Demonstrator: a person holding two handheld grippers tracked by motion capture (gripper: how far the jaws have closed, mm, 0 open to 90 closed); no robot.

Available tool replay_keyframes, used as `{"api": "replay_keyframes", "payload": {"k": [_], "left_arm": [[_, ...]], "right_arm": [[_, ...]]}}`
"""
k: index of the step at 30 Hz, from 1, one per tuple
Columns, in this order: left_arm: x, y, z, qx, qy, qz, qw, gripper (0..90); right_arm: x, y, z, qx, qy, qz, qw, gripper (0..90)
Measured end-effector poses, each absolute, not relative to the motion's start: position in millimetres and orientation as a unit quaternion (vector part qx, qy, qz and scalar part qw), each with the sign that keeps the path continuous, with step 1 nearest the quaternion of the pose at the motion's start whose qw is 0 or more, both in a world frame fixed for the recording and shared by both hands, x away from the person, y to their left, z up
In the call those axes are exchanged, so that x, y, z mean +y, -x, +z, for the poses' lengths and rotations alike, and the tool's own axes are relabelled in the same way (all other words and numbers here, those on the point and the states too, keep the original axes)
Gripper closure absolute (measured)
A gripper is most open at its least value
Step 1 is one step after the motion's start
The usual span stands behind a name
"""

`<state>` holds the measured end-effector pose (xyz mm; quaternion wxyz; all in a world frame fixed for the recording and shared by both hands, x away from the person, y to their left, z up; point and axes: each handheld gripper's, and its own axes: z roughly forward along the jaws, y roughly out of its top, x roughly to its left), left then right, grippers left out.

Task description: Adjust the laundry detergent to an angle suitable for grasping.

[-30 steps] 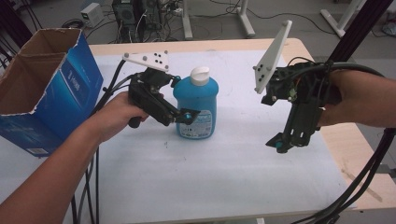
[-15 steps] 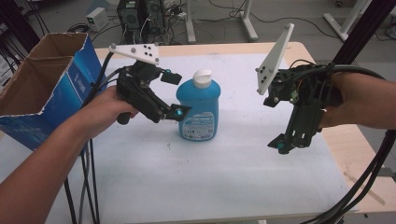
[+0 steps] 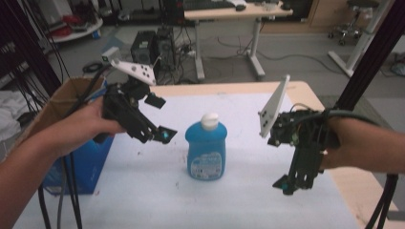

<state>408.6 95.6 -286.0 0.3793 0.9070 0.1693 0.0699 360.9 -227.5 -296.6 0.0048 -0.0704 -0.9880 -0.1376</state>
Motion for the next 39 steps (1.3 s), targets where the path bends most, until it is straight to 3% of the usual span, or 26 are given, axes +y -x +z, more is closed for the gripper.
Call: {"api": "replay_keyframes", "payload": {"k": [17,29,39], "left_arm": [[106,-429,-254,0.168,-0.952,0.047,0.251,1.7],[94,-392,-246,0.132,-0.973,0.006,0.19,1.6],[85,-362,-245,0.117,-0.977,-0.012,0.178,1.7]], "right_arm": [[-227,-360,-288,-0.987,0.069,-0.142,-0.001,2.0],[-230,-368,-280,-0.987,0.074,-0.145,-0.003,2.0],[-225,-378,-268,-0.988,0.077,-0.135,-0.009,2.0]]}}
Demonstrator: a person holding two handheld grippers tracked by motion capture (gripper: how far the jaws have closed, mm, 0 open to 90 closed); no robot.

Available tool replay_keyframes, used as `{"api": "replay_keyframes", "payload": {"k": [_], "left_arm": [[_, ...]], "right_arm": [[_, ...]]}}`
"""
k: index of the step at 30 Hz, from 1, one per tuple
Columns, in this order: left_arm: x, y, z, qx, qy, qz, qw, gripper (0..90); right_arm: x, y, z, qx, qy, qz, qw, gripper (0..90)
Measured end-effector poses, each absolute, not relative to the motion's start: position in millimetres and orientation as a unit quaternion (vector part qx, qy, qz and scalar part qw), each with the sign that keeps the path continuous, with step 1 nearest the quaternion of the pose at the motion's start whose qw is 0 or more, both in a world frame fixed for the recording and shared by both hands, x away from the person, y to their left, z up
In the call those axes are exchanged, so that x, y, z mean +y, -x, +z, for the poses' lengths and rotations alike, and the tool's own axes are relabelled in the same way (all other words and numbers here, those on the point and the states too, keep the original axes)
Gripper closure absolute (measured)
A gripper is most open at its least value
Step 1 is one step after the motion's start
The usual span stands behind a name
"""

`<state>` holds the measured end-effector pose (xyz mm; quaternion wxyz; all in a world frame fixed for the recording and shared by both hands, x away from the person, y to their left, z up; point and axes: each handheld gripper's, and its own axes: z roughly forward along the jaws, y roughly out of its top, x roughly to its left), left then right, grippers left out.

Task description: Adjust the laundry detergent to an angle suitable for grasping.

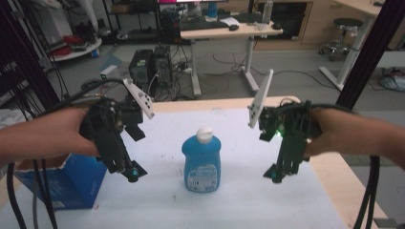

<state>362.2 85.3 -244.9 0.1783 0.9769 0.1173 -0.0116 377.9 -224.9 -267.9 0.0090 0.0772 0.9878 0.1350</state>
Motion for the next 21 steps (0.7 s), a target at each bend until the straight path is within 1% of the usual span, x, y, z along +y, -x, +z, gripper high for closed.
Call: {"api": "replay_keyframes", "payload": {"k": [8,15,21], "left_arm": [[84,-347,-247,0.099,-0.978,-0.025,0.182,1.7],[82,-340,-251,0.088,-0.979,-0.029,0.182,1.7],[78,-335,-253,0.084,-0.979,-0.035,0.183,1.7]], "right_arm": [[-223,-386,-260,0.988,-0.083,0.131,0.013,2.0],[-219,-394,-252,0.989,-0.08,0.124,0.014,2.0],[-219,-397,-252,0.989,-0.083,0.124,0.013,2.0]]}}
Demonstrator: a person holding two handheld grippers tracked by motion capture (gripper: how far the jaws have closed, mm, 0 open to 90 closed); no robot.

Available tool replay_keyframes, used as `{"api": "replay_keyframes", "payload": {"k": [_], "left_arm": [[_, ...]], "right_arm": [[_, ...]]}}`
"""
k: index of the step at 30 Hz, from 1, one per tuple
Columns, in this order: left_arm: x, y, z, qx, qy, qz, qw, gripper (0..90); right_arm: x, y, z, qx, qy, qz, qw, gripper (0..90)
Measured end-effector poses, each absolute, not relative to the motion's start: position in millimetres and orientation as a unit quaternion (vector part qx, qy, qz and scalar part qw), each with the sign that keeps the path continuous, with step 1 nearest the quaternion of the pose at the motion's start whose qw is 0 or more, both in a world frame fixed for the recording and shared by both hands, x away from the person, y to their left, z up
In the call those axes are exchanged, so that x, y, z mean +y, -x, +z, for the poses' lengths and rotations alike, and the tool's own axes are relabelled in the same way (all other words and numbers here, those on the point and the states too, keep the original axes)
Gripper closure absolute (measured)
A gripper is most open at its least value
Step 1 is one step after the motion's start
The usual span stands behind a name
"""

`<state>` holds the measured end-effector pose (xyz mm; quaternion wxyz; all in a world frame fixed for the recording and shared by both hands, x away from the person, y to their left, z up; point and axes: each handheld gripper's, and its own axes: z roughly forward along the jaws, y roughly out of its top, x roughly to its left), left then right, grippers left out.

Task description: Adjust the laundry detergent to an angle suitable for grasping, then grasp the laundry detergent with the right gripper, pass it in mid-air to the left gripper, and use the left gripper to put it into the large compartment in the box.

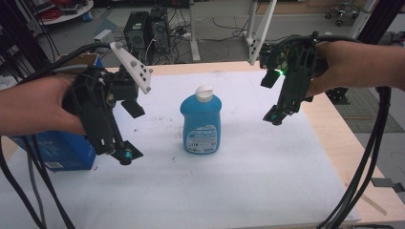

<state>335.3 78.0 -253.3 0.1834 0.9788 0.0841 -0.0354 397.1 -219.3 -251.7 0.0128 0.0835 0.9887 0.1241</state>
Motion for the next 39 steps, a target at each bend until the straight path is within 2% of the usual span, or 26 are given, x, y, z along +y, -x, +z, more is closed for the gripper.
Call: {"api": "replay_keyframes", "payload": {"k": [39], "left_arm": [[81.6,-335.5,-255.9,0.09,-0.978,-0.05,0.181,1.7]], "right_arm": [[-226.5,-405.2,-252.4,0.988,-0.09,0.122,0.011,2.0]]}}
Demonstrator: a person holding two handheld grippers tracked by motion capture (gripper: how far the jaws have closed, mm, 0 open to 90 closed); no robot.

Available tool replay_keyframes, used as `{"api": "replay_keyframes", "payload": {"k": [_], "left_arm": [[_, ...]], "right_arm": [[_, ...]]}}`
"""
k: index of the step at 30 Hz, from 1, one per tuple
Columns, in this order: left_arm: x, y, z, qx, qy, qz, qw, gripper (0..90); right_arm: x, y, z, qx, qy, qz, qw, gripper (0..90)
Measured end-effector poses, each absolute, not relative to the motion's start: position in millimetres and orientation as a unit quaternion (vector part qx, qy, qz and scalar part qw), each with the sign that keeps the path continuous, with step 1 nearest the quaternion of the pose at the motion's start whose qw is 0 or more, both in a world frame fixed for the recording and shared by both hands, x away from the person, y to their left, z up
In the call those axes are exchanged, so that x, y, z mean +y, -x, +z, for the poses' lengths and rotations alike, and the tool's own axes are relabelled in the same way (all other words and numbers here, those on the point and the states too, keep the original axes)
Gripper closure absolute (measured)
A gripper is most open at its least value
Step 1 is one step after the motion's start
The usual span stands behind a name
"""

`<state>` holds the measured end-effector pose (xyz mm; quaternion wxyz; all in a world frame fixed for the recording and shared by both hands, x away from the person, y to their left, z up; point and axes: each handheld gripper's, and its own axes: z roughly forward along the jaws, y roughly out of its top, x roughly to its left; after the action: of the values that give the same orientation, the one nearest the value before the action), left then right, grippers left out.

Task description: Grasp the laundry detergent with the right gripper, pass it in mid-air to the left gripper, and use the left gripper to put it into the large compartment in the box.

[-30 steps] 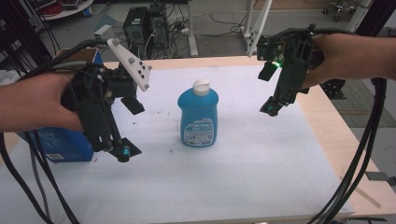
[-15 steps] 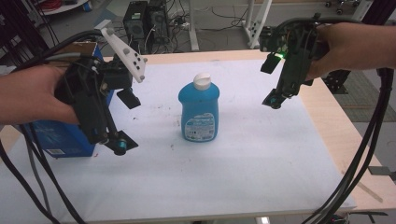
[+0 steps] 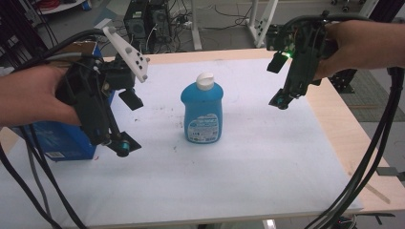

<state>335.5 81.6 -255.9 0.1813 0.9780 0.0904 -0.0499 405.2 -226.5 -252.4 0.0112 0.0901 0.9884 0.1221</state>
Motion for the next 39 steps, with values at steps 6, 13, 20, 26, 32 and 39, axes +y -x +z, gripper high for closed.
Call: {"api": "replay_keyframes", "payload": {"k": [6,13,20,26,32,39], "left_arm": [[81,-337,-256,0.09,-0.977,-0.049,0.185,1.6],[81,-339,-256,0.091,-0.977,-0.049,0.185,1.6],[80,-341,-257,0.094,-0.976,-0.047,0.189,1.6],[80,-344,-260,0.1,-0.976,-0.048,0.188,1.7],[79,-347,-262,0.098,-0.977,-0.047,0.184,1.6],[78,-349,-264,0.097,-0.977,-0.048,0.184,1.6]], "right_arm": [[-226,-405,-256,0.988,-0.09,0.126,0.003,2.0],[-229,-407,-258,0.985,-0.093,0.146,-0.009,1.9],[-233,-408,-271,0.978,-0.094,0.186,-0.013,1.9],[-237,-409,-286,0.969,-0.09,0.232,-0.011,1.9],[-237,-411,-297,0.957,-0.088,0.276,-0.007,2.0],[-238,-412,-307,0.938,-0.08,0.337,-0.009,1.9]]}}
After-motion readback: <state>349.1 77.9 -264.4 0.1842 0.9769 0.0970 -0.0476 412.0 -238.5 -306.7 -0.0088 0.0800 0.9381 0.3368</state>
